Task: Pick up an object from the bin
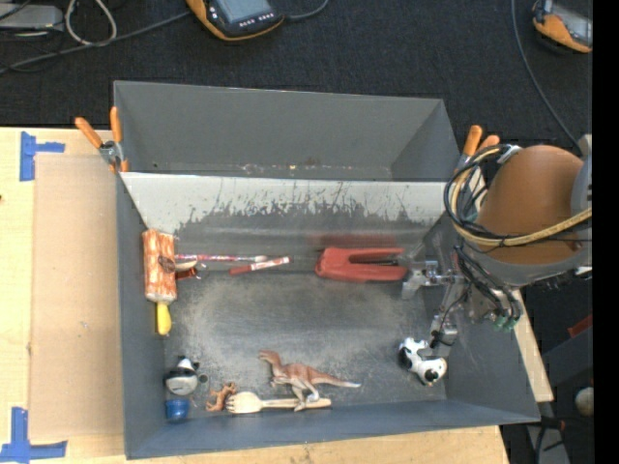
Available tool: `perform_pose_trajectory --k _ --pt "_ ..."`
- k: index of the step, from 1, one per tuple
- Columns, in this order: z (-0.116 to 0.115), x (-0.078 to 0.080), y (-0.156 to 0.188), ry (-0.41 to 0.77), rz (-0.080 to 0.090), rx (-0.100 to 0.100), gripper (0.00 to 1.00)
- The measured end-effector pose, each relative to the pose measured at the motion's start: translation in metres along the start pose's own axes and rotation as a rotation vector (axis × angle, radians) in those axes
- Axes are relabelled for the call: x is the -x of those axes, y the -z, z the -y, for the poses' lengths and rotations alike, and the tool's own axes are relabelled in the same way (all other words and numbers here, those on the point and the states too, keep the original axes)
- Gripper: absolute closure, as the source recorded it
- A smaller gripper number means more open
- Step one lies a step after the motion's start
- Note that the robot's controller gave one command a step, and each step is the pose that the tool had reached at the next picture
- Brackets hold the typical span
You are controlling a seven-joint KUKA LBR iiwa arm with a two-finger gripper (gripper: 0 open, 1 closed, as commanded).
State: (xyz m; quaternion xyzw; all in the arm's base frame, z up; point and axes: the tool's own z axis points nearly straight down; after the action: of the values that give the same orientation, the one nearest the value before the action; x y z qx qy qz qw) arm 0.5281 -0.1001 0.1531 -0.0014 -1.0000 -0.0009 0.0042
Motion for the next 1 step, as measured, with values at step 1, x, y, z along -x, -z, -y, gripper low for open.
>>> perform_pose_trajectory --k 1 --pt "-0.0003 0.0019 0.0034 0.004 0.007 -0.001 0.0"
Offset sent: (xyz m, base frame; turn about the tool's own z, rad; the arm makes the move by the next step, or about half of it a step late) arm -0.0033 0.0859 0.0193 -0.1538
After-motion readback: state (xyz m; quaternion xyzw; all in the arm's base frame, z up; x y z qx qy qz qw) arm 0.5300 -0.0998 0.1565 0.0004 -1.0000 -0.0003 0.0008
